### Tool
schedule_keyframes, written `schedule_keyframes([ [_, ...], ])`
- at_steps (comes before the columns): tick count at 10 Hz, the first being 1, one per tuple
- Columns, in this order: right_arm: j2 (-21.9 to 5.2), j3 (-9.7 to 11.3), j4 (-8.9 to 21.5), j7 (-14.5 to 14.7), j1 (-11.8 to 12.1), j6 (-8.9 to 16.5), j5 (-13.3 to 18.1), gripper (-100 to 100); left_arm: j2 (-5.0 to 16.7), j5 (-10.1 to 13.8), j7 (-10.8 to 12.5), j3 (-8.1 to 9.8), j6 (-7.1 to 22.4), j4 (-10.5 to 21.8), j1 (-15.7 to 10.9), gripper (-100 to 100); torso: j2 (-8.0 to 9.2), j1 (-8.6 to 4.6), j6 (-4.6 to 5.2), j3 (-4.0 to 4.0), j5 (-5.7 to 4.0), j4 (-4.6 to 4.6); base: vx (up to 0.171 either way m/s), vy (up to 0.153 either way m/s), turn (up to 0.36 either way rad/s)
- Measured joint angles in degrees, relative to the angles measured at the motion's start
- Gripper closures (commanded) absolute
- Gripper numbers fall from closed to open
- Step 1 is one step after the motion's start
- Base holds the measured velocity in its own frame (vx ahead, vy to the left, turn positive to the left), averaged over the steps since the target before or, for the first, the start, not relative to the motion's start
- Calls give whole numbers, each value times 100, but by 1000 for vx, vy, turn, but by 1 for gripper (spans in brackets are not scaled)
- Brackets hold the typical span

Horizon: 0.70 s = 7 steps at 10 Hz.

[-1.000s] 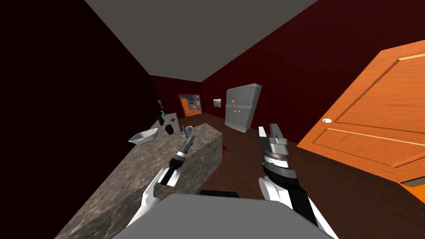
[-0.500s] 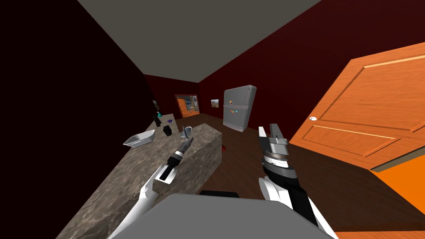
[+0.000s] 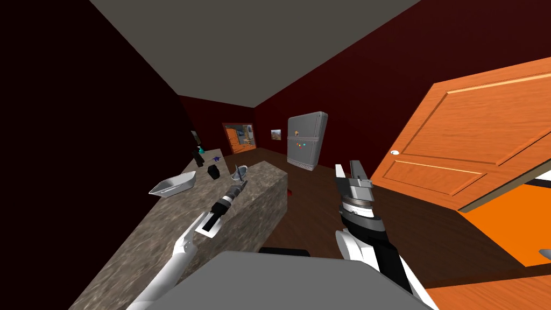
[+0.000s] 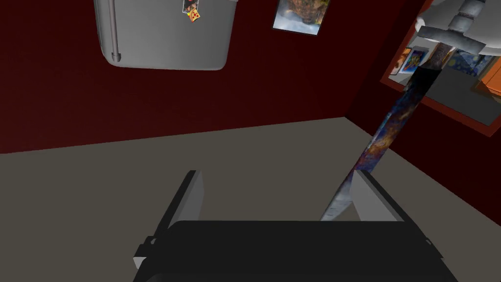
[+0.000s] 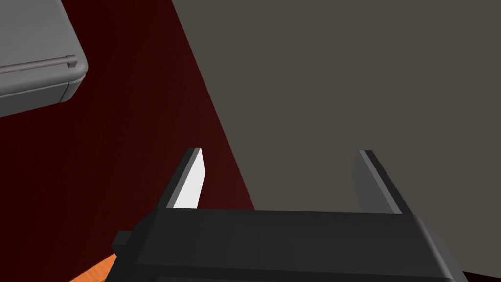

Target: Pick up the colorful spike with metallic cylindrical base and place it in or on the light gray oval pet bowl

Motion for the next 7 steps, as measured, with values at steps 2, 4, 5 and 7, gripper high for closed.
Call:
schedule_keyframes([
  [2, 0, 0, 0, 0, 0, 0, 0, 0, 101, -159, -176, 109, -44, 279, -74, -100, -5, -8, 1, -3, -1, -1, 47, 44, -79],
  [4, 0, 0, 0, 0, 0, 0, 0, 0, 254, -322, -335, 224, -86, 547, -167, -100, -14, -2, 1, -8, -1, -3, 80, 66, -85],
  [5, 0, 0, 0, 0, 1, 0, 0, 0, 317, -390, -414, 297, -120, 681, -189, -100, -19, -2, 0, -11, 0, -4, 85, 60, -72],
  [7, 0, 0, 0, 0, 0, 0, 0, 0, 414, -527, -551, 380, -132, 871, -272, -100, -5, -19, -1, -4, -2, -2, 15, 10, -15],
])
